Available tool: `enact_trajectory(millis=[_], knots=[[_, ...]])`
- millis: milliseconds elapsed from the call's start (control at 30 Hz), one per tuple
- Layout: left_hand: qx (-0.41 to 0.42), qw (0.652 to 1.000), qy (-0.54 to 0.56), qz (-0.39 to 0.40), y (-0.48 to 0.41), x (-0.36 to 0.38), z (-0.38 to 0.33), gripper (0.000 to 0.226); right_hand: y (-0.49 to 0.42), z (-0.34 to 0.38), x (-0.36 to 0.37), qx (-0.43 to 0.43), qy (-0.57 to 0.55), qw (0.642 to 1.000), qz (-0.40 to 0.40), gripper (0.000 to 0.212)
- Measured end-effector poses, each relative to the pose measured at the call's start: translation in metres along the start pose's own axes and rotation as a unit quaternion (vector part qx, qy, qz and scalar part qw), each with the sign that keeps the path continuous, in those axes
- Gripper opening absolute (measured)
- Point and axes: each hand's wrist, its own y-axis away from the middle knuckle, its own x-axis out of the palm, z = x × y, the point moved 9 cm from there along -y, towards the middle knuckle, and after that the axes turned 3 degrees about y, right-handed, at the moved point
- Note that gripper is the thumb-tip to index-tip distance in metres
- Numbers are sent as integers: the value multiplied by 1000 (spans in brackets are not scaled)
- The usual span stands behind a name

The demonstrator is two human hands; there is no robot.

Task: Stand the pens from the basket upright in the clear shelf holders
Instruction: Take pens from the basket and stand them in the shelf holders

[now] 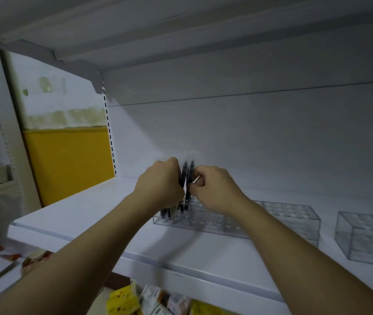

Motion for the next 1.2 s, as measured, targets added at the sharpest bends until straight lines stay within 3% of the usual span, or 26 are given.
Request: enact_trajectory(millis=[167,567,667,767,833,1033,1200], knots=[[-12,1000,-1,-7,-3,0,-2,22,-3,7,2,-15,49,999,19,22],[-59,996,46,-43,7,3,2,33,-6,13,5,-42,63,996,46,31],[-54,995,56,-66,13,2,0,46,-7,12,7,-45,78,995,41,18],[-43,996,32,-71,17,2,-1,93,-7,11,7,-46,87,995,33,5],[-26,997,19,-67,20,1,-3,107,-6,11,7,-47,88,995,27,4],[-20,996,57,-69,25,-8,-2,95,-3,9,5,-43,85,995,13,16],[0,992,22,-125,23,-38,-3,54,-3,9,4,-48,83,995,4,15]])
